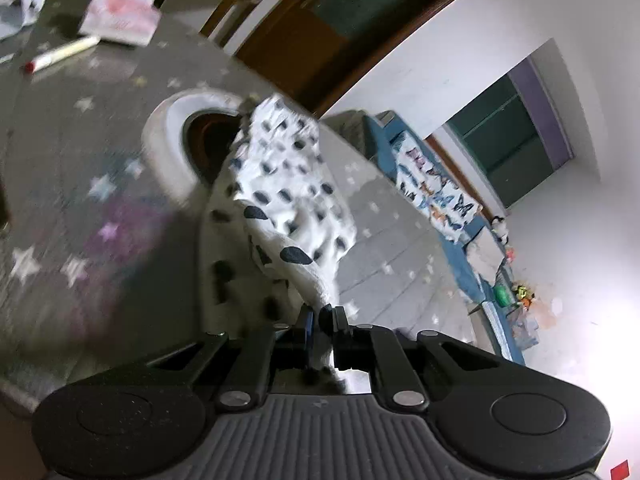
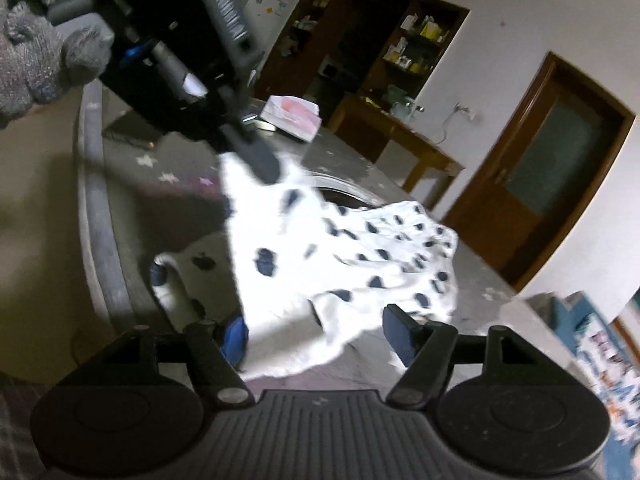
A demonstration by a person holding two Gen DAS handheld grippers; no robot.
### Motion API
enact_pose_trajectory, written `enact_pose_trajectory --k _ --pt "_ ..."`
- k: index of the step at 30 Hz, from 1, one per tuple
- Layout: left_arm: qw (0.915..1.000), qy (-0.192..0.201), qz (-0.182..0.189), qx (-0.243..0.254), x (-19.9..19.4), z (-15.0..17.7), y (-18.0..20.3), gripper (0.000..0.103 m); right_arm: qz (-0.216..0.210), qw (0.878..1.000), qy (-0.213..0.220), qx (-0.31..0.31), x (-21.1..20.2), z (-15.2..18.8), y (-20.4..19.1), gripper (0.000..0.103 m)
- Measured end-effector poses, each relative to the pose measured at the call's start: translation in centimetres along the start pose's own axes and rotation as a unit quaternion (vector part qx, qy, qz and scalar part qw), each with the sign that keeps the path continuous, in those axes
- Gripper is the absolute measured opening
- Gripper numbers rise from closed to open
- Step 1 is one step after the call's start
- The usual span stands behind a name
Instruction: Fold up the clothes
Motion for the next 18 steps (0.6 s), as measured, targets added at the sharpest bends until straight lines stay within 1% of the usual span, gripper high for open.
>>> enact_pose_trajectory --k 4,7,9,10,13,16,18 --pt "0.9993 -0.032 -0.017 -0.003 0.8 1.8 -1.6 0.01 -0.008 1.0 -0.013 0.007 -0.3 0.6 0.3 0.072" --pt "0.998 -0.056 -0.029 -0.004 1.7 2.9 -2.4 0.011 -0.026 0.999 -0.027 0.015 -0.1 1.1 0.4 0.072" --pt "0.9975 -0.063 -0.034 0.0 1.9 3.3 -2.6 0.013 -0.048 0.998 -0.033 0.024 -0.3 1.2 0.9 0.072" --pt "0.9976 -0.062 -0.032 0.003 1.7 3.3 -2.7 0.016 -0.063 0.997 -0.036 0.029 -0.5 1.3 1.2 0.072" --pt "0.9977 -0.054 -0.034 0.022 0.8 3.1 -2.4 0.017 -0.105 0.992 -0.041 0.059 -1.7 1.2 3.0 0.072" --pt "0.9973 -0.04 -0.038 0.049 -0.3 2.8 -1.6 0.017 -0.15 0.982 -0.04 0.111 -2.5 0.7 5.1 0.068" --pt "0.9964 -0.025 -0.042 0.069 -1.0 2.4 -0.9 0.017 -0.166 0.975 -0.034 0.143 -2.6 0.2 6.3 0.066"
Point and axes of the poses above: each gripper's, at about its wrist camera, not at the fingertips, and x roughly the way its jaws point, y to its right, z to its underside, the point moved 1 cm from there along x, roughly the way its jaws point, and after that the axes turned 11 degrees about x, right-handed, at the moved point
